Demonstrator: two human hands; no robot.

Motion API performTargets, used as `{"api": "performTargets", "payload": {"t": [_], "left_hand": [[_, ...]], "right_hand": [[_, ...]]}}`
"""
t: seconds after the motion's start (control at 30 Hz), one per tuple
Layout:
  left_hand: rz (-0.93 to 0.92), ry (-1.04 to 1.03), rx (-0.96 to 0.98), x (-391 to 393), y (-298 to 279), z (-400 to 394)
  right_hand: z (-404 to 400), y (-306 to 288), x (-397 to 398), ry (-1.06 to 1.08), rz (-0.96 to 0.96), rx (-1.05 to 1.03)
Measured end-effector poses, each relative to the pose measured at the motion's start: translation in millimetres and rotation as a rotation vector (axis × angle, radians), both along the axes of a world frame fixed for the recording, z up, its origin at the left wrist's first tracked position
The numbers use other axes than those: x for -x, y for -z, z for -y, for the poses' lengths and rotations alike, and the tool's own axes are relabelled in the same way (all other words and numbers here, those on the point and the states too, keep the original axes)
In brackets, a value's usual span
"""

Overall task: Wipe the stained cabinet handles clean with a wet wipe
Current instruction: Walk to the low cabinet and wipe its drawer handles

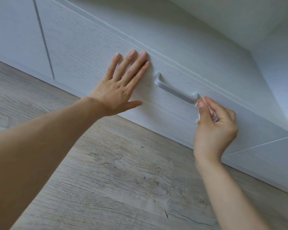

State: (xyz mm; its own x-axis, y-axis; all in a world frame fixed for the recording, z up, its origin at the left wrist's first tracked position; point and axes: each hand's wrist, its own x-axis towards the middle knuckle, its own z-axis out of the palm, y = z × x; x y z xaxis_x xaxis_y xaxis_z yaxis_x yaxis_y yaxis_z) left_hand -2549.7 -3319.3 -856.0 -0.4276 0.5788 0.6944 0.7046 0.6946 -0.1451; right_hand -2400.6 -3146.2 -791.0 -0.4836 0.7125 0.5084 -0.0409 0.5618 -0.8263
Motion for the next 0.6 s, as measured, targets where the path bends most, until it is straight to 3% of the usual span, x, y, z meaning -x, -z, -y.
{"api": "performTargets", "payload": {"t": [0.1,0.17,0.53,0.6], "left_hand": [[0.024,0.006,0.005,-1.5,-1.0,0.9],[0.036,0.012,0.009,-1.8,-1.6,1.5],[0.116,0.004,0.055,-14.5,-10.2,6.1],[0.138,-0.001,0.057,-19.6,-13.2,7.5]], "right_hand": [[0.3,-7.5,3.6,0.003,-0.067,0.348],[3.3,-12.6,7.7,-0.039,-0.101,0.446],[40.1,-13.4,11.4,0.061,-0.088,0.564],[51.5,-10.9,5.3,0.045,-0.041,0.507]]}}
